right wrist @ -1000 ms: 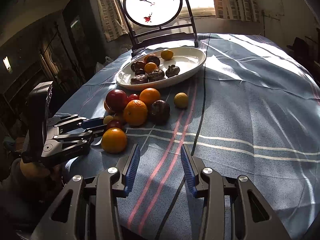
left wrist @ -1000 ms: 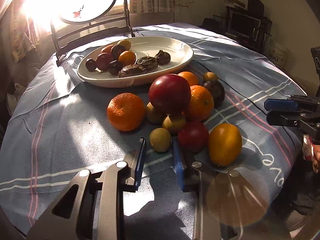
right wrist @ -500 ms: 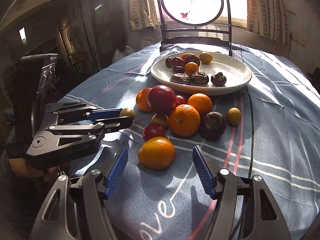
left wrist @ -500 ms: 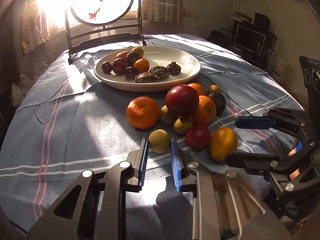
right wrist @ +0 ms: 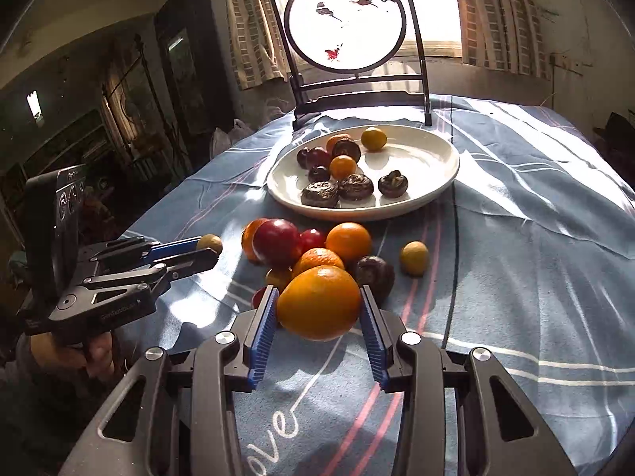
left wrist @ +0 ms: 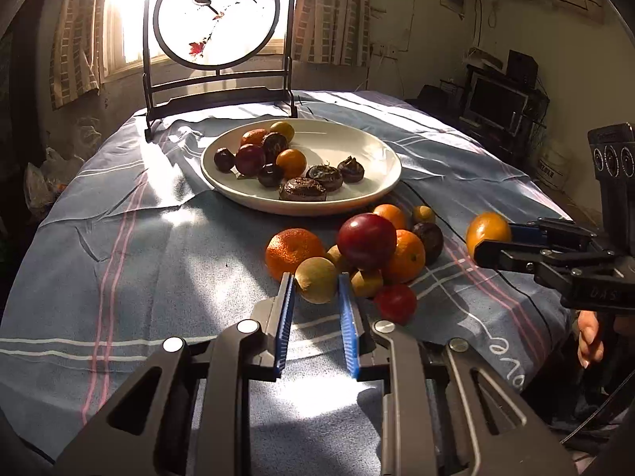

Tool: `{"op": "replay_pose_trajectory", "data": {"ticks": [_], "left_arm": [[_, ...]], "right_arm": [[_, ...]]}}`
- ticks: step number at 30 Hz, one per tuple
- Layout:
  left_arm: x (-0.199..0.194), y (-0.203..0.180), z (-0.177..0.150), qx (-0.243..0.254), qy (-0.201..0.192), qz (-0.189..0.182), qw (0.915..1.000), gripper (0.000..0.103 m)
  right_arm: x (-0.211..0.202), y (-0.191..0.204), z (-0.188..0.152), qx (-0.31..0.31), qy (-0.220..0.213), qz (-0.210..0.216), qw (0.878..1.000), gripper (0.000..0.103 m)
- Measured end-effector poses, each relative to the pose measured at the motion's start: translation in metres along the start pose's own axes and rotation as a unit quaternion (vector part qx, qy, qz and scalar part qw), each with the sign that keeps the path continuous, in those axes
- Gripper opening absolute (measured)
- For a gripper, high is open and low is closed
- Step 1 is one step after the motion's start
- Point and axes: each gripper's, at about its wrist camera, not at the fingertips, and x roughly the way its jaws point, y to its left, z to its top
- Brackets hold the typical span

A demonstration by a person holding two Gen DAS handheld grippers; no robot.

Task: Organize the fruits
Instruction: 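Reach the left tool toward a yellow-green lime while the right tool grasps an orange, then set the lime and orange on the plate and open both tools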

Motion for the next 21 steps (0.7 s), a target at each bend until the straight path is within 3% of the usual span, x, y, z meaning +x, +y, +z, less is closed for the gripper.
{"op": "replay_pose_trajectory", "data": {"ticks": [8,16,19,21], "left_arm": [[0.025,0.018,0.055,-0.002,-0.018,0.012,0.9998,0.021],[0.090,0.032,0.088,-0.007,0.024,0.044,0.9987,0.022],[0.086,0.039,0.084,-0.024,0.018,0.045,0.9985,0.037],[0.077,0.038,0.077,-0.020,0.015,0.045,0.9987,0.040]], "right_arm": [[0.019,-0.035,0.062,0.019,-0.019,-0.003,1.000,0.041],[0.086,-0.056,0.096,0.030,0.013,-0.024,0.999,0.042],[0.083,-0.057,0.092,0.036,0.002,-0.025,0.999,0.047],[0.072,-0.055,0.085,0.029,-0.004,-0.026,0.999,0.047]]}}
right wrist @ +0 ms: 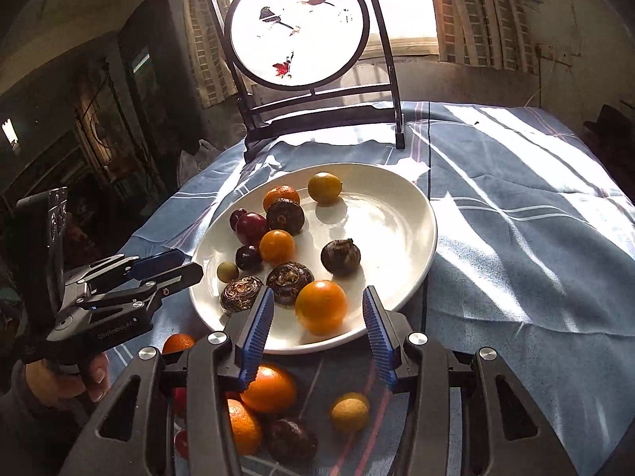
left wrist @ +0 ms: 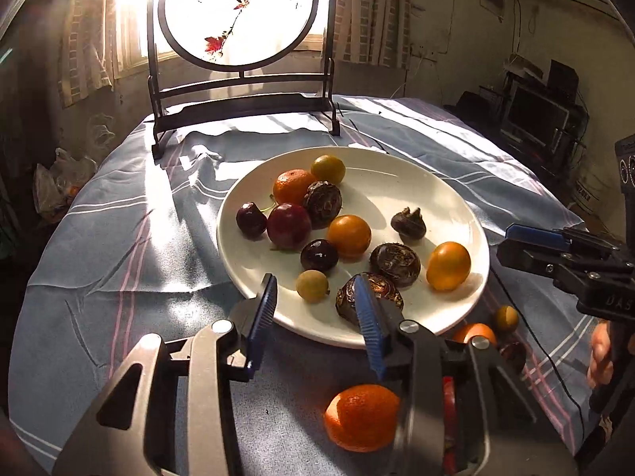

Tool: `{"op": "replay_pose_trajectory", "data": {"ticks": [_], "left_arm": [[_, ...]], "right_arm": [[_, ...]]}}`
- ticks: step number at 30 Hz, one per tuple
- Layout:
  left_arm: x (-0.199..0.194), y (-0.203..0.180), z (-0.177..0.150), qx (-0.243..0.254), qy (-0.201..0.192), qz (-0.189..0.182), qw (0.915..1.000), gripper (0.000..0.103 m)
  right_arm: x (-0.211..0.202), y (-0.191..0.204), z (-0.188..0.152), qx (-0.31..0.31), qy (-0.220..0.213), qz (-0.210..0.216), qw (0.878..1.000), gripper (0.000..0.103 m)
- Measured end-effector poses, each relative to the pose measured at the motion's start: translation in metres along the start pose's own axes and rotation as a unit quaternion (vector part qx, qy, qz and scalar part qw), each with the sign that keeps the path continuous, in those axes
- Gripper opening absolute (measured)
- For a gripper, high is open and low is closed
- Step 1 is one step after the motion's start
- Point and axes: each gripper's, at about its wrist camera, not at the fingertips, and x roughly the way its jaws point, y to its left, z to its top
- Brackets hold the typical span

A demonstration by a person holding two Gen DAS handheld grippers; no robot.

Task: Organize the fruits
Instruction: 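Set the lime and orange on the plate and open both tools, then grasp a tangerine with the left tool while the right tool grasps a red plum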

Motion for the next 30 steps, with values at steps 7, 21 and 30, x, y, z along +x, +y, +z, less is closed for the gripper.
{"op": "replay_pose_trajectory", "data": {"ticks": [7,21,30], "left_arm": [[-0.028,-0.011,-0.044,0.048,0.021,-0.007,0.9986,0.051],[-0.030,-0.037,-0.062,0.111,0.047,-0.001,0.9927,0.049],[-0.012,-0.037,-0.055,0.129,0.060,0.014,0.9897,0.041]], "right_arm": [[-0.038,-0.015,-0.047,0.028,-0.006,0.002,1.000,0.047],[-0.065,-0.020,-0.085,0.052,-0.009,0.009,0.999,0.053],[-0.053,-0.006,-0.085,0.025,0.017,0.008,0.999,0.053]]}}
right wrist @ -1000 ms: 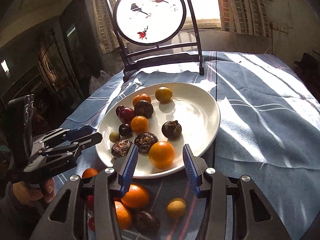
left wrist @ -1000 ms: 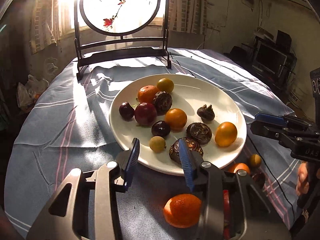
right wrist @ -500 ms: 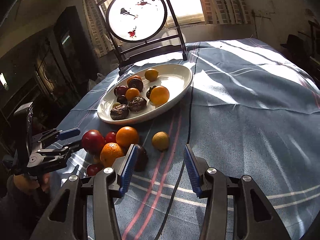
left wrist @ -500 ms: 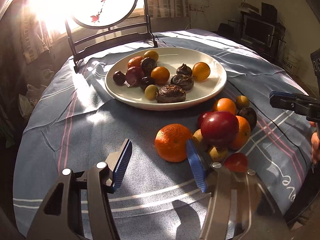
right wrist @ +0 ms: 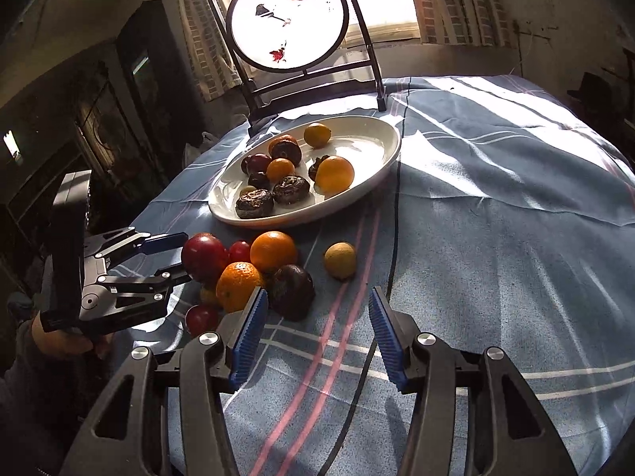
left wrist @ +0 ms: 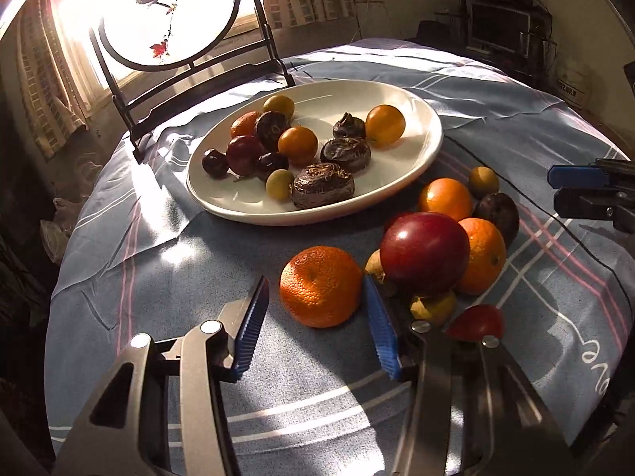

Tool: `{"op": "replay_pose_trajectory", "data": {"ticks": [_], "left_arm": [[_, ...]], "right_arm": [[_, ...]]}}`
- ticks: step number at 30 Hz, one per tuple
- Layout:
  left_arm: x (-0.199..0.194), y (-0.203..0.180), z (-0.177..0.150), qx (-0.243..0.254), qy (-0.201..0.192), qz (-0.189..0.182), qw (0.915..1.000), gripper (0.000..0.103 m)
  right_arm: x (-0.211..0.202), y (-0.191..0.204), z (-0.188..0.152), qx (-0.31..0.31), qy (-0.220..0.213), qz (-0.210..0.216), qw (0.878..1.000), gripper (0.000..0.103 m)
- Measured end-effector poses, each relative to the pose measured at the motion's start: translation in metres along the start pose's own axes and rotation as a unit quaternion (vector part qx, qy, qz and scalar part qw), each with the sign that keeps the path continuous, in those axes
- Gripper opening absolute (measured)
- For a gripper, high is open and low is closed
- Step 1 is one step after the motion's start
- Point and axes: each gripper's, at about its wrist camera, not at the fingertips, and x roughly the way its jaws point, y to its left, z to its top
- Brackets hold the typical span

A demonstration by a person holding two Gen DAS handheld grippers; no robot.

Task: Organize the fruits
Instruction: 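Grasp a tangerine with the left tool while the right tool grasps a red plum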

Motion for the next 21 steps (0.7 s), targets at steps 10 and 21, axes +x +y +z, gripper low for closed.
{"op": "replay_pose_trajectory", "data": {"ticks": [10,21], "left_arm": [[-0.013,0.015,-0.009,-0.048,-0.029,-0.027,0.9981,0.039],[-0.015,0.013,-0.018,-0.032,-0.002,-0.018,0.9993,0.039]], "right_arm": [[0.004,0.059,0.004,-0.105,0.004,0.003,0.994,0.053],[0.057,0.114,0.024,-0.186,0.038,-0.007,0.982,0.059]]}}
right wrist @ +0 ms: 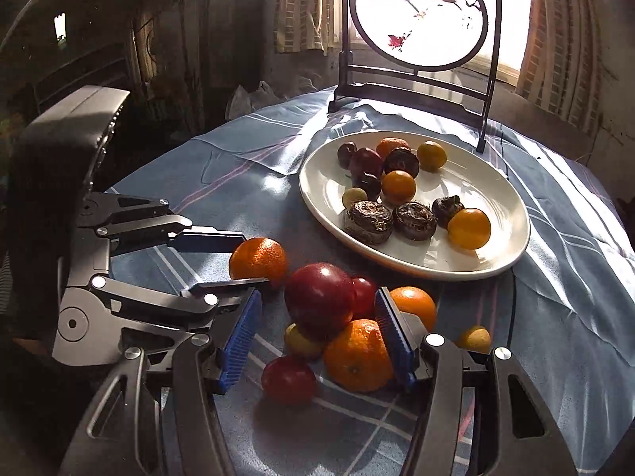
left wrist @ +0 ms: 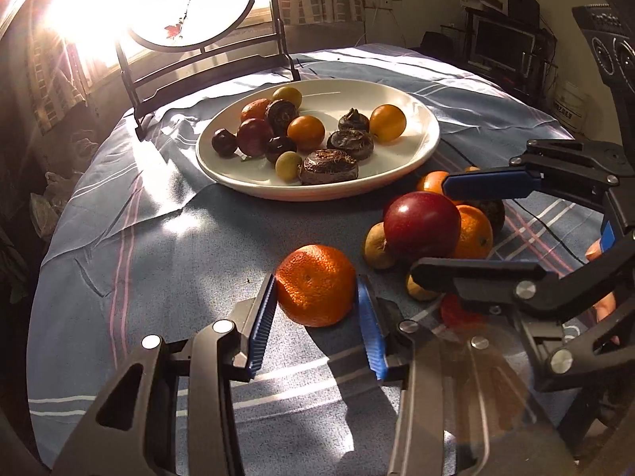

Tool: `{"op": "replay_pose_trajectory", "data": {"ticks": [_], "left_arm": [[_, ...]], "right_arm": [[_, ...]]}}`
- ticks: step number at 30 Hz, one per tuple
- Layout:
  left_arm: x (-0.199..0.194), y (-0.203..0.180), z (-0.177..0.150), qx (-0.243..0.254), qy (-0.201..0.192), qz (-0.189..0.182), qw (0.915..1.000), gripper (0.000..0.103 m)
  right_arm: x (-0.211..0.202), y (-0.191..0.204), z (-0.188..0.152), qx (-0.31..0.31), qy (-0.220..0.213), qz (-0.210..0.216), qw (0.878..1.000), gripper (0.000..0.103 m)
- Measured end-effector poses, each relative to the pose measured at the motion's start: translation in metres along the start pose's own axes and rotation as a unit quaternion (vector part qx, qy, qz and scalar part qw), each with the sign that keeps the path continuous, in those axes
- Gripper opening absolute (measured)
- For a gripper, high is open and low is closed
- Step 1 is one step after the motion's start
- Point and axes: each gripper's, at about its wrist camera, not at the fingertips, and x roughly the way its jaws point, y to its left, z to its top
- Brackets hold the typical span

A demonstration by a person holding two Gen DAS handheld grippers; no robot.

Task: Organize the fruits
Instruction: 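Grasp a tangerine with the left tool while the right tool grasps a red plum, then lower the tangerine and red plum onto the plate, open both tools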

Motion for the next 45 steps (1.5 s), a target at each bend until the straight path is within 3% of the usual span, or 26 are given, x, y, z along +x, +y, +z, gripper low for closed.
{"op": "replay_pose_trajectory", "data": {"ticks": [3,13,20,26,33,36,38,41,45], "left_arm": [[0.001,0.004,-0.001,-0.004,0.003,0.001,1.0000,0.041],[0.002,0.002,0.002,0.004,-0.004,-0.002,1.0000,0.040],[-0.006,0.004,0.010,-0.014,-0.031,-0.003,0.9994,0.039],[-0.019,0.010,0.031,-0.026,-0.066,0.003,0.9975,0.039],[0.013,0.031,0.077,-0.048,-0.057,0.018,0.9971,0.039],[0.033,0.037,0.089,-0.055,-0.041,0.036,0.9970,0.042],[0.033,0.041,0.090,-0.062,-0.047,0.047,0.9958,0.050],[0.015,0.044,0.081,-0.079,-0.065,0.040,0.9939,0.063],[-0.010,0.031,0.056,-0.070,-0.064,0.016,0.9954,0.065]], "right_arm": [[0.013,0.003,0.002,-0.005,0.017,-0.019,1.000,0.038],[-0.035,-0.038,-0.009,0.100,-0.046,0.027,0.994,0.038],[-0.056,-0.077,-0.016,0.140,-0.072,0.010,0.987,0.038],[-0.051,-0.103,-0.006,0.157,-0.082,0.010,0.984,0.038],[-0.012,-0.121,0.027,0.163,-0.061,0.013,0.985,0.038],[0.004,-0.122,0.036,0.165,-0.059,0.002,0.984,0.042],[0.002,-0.123,0.036,0.172,-0.070,0.000,0.983,0.053],[-0.012,-0.121,0.031,0.168,-0.083,0.002,0.982,0.053],[-0.032,-0.121,0.007,0.172,-0.082,-0.003,0.982,0.053]]}}
